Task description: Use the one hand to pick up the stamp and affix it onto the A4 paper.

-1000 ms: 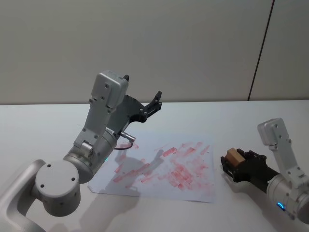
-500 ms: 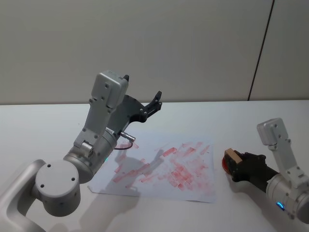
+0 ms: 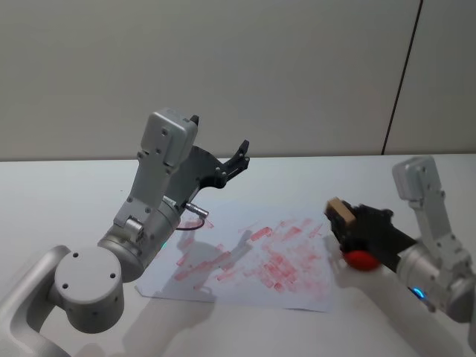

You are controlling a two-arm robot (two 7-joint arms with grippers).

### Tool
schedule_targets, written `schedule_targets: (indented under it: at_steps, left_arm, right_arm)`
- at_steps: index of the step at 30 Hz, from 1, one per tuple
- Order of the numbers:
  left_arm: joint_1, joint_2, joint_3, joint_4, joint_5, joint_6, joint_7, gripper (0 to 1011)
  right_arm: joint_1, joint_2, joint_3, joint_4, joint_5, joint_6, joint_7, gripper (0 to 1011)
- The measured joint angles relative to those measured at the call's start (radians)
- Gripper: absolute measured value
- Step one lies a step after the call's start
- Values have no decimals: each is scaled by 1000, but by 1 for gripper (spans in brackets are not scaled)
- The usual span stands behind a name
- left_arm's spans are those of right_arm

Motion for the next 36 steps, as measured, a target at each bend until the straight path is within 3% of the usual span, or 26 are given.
schedule_targets:
  at_steps: [6,12,22,36]
  left_arm:
    - [0,0,0,0,0,0,0,1001]
    - [0,0,0,0,0,0,0,1002]
    - [0,0,0,0,0,0,0,1001]
    - [0,0,0,0,0,0,0,1001]
  right_arm:
    - [35,-30,-15,2,13,-11,48,219]
    - [75,-63,-34,32,11,13,99,219]
    - [130,-104,-68,117,-44,79,169,219]
    - [149,-118,-92,190,-92,120,201,219]
